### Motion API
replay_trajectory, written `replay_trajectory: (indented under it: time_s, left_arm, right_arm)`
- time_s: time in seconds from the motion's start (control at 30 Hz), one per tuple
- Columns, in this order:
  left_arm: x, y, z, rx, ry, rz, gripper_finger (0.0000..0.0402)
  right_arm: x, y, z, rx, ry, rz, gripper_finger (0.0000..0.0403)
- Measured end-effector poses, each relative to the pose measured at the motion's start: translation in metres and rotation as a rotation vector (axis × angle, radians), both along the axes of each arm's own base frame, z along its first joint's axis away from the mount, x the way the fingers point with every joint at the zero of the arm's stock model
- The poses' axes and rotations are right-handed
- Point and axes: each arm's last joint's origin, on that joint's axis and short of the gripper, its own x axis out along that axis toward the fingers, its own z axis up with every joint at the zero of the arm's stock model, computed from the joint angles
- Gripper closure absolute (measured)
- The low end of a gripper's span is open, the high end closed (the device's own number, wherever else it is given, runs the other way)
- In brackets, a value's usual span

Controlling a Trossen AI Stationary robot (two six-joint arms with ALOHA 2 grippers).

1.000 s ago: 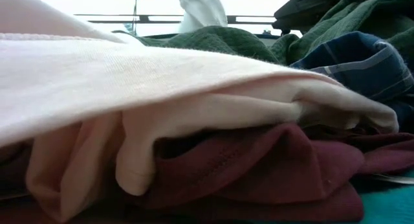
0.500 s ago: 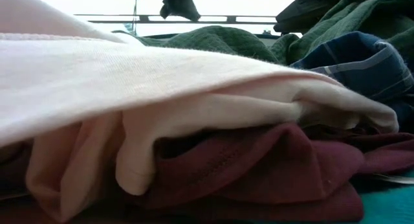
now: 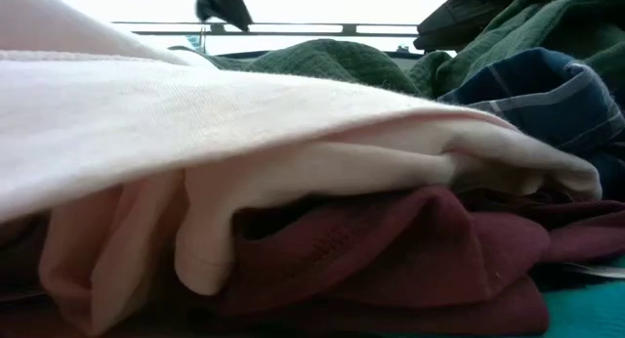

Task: Sort clothes
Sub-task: Put the dark pink boxer into the blue laundry organizer

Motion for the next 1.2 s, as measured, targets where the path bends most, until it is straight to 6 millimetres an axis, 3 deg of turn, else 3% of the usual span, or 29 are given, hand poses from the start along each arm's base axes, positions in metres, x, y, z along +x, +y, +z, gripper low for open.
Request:
replay_trajectory:
  time_s: [0.27, 0.5, 0.87, 1.2]
  left_arm:
    - [-0.047, -0.049, -0.038, -0.112, -0.063, 0.029, 0.0285]
    - [-0.056, -0.076, -0.097, -0.200, 0.059, 0.058, 0.0285]
    - [-0.050, -0.087, -0.185, -0.248, 0.223, 0.040, 0.0285]
    - [-0.058, -0.086, -0.236, -0.236, 0.301, 0.046, 0.0285]
  right_arm:
    - [0.000, 0.000, 0.000, -0.005, 0.004, 0.004, 0.0289]
    - [0.000, 0.000, 0.000, 0.002, 0.004, 0.002, 0.0289]
    - [0.000, 0.000, 0.000, 0.026, -0.001, -0.007, 0.0289]
    - [0.000, 0.000, 0.000, 0.025, -0.001, -0.007, 0.0289]
